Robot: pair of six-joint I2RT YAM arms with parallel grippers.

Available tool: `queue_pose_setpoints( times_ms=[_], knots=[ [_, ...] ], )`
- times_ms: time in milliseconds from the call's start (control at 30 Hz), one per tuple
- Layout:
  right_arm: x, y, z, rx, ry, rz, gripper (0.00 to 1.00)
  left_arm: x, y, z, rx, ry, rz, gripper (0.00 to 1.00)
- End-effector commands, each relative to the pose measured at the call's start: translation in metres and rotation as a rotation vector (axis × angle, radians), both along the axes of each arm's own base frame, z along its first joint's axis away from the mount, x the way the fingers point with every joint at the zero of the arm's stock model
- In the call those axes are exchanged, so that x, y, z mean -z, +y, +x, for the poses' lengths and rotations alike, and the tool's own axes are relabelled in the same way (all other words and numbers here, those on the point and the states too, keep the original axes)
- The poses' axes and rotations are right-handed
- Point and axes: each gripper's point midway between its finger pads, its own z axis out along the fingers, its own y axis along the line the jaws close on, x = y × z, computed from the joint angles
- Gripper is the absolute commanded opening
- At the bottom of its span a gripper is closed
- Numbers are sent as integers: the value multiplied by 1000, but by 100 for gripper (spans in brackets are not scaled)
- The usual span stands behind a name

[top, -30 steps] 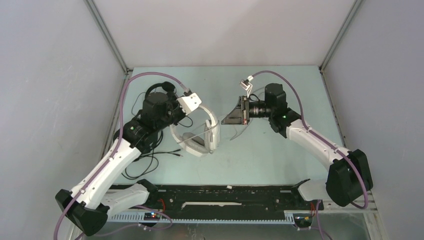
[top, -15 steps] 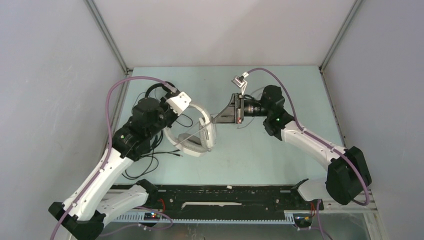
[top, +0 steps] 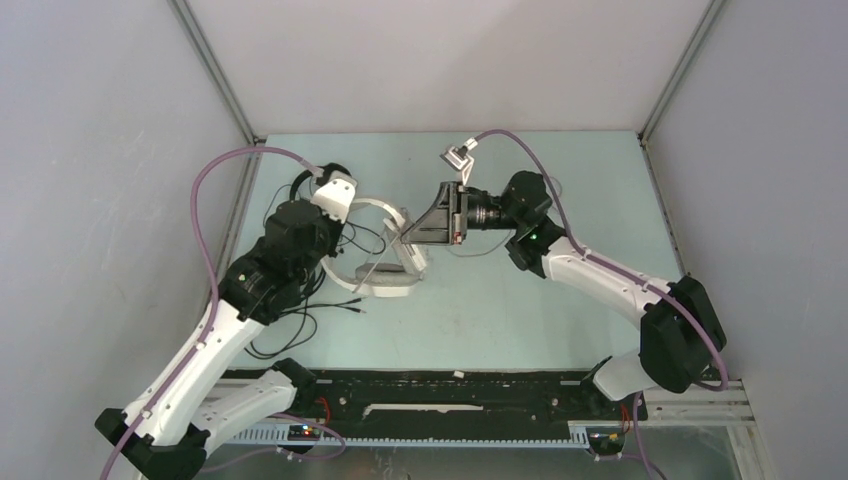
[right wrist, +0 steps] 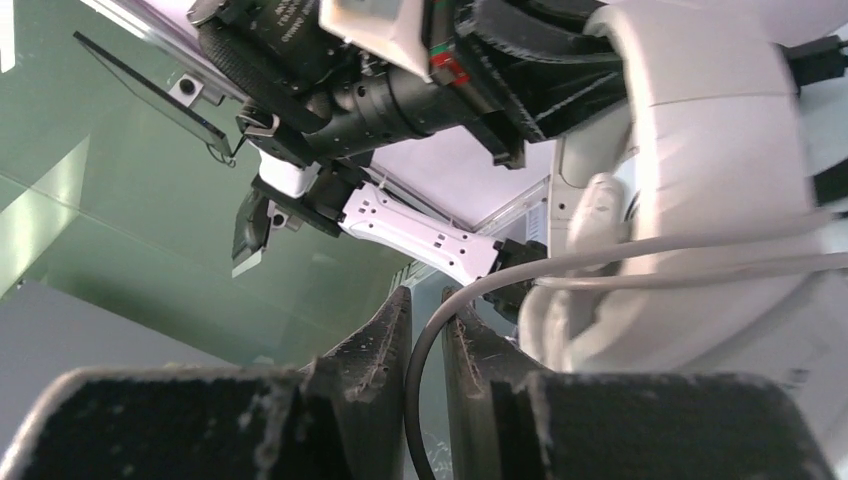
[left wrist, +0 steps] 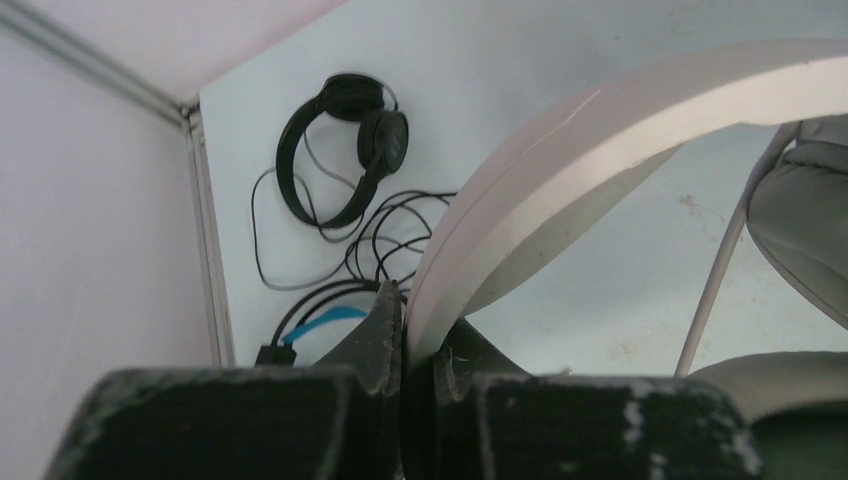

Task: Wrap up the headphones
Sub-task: Wrap the headphones cable around the headphones.

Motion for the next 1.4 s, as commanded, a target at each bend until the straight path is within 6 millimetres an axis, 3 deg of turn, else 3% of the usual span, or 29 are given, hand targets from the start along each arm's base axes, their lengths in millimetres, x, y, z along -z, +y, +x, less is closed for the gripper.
queue_pose_setpoints(
  times_ms=[0, 400, 767, 1133, 1367],
  knots=[
    [-39, 9, -14, -35, -130, 108, 20, -22, 18, 3, -207, -60, -175, 0],
    [-27, 29, -17, 20, -204, 66, 22, -23, 20, 7, -376, -41, -396, 0],
    [3, 34, -16, 119, -338, -69, 23, -46, 36, 3, -513, -159, -628, 0],
    [6, 46, -33, 107, -430, -72, 23, -50, 42, 0, -563, -185, -699, 0],
    [19, 52, -39, 123, -522, -116, 23, -59, 40, -1, -564, -193, -751, 0]
  ],
)
